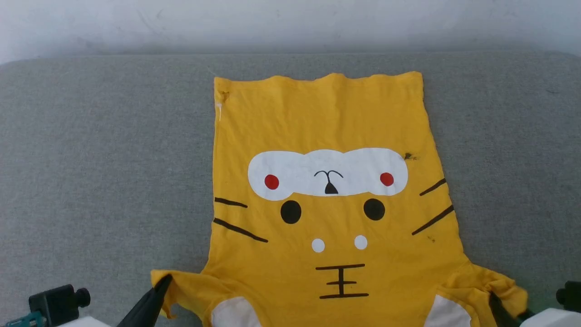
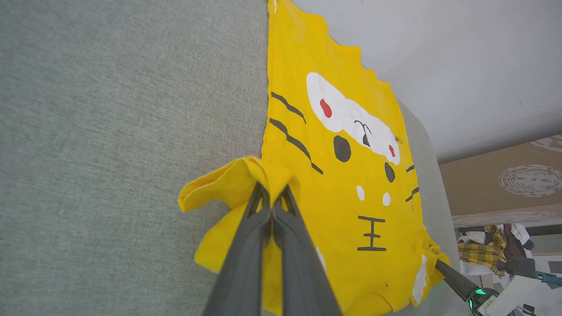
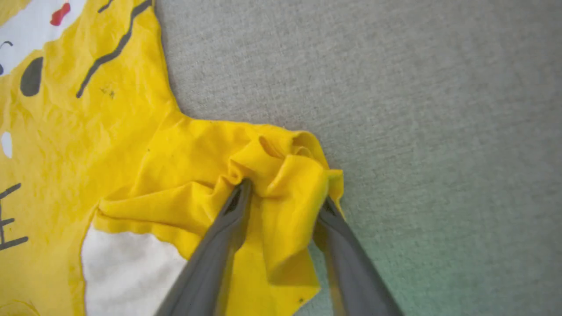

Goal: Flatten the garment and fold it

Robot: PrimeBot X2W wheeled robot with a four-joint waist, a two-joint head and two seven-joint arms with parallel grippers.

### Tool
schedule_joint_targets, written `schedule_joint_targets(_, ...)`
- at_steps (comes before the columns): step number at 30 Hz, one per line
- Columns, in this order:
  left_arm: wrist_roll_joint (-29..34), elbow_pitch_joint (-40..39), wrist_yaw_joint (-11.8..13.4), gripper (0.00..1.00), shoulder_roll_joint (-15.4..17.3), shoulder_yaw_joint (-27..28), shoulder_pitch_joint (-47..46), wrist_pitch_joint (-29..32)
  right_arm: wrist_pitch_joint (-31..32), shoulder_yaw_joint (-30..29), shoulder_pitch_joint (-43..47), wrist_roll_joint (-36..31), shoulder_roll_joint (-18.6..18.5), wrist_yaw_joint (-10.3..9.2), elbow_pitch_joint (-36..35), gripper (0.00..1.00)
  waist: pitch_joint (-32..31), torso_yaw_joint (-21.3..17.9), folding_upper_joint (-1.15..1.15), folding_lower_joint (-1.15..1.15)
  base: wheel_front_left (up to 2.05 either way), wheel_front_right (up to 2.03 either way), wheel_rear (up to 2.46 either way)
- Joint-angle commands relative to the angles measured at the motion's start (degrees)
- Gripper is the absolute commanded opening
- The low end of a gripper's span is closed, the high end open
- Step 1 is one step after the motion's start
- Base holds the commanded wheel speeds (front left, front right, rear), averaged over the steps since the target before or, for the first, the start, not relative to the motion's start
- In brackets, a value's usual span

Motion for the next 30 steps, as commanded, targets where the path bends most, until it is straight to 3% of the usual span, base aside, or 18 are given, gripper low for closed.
schedule_joint_targets(1, 0.48, -0.23, -0.6, 0.0, 0.29, -0.23, -1.02, -0.43, 0.2, 0.19, -0.76, -0.77, 0.18, -0.19, 0.98, 1.0, 0.33, 0.02, 0.0, -0.01, 0.0, 0.0, 0.0)
schedule_joint_targets(4, 1.11, -0.84, -0.82, 0.0, 0.51, -0.66, -1.18, -0.69, 0.33, -1.61, -1.85, -3.09, 0.18, -0.19, -4.41, 1.0, 0.72, 0.35, 0.0, -0.01, 0.0, 0.0, 0.0)
schedule_joint_targets(8, 2.11, -1.99, -1.09, 0.0, 0.72, -1.55, -1.32, -0.95, 2.34, -4.49, -5.97, -6.56, 0.17, -0.19, -16.63, 1.0, 1.86, 1.04, 0.0, -0.01, 0.0, 0.0, 0.0)
schedule_joint_targets(14, 2.29, -3.54, -1.69, 0.0, 0.79, -2.92, -2.4, -1.17, 6.63, -4.2, -21.18, -12.3, -2.26, -0.19, -26.39, 1.0, 4.87, 2.6, 0.0, -0.01, 0.0, 0.0, 0.0)
schedule_joint_targets(19, 2.04, -3.54, -2.2, 0.0, 1.08, -3.74, -3.89, -1.24, 9.43, -1.01, -33.87, -14.03, -4.6, -0.19, -23.21, 1.0, 7.66, 3.76, 0.0, -0.01, 0.0, 0.0, 0.0)
schedule_joint_targets(24, 1.37, -2.67, -2.83, 0.0, 1.44, -4.62, -6.22, -1.54, 11.96, 1.2, -48.1, -13.49, -5.62, -0.19, -12.44, 1.0, 11.63, 5.41, 0.0, -0.01, 0.0, 0.0, 0.0)
schedule_joint_targets(30, 0.42, -1.56, -3.57, 0.0, 1.93, -5.82, -8.87, -2.53, 15.26, 2.34, -58.63, -17.89, -8.14, -0.19, -1.77, 1.0, 16.71, 7.13, 0.0, -0.01, 0.0, 0.0, 0.0)
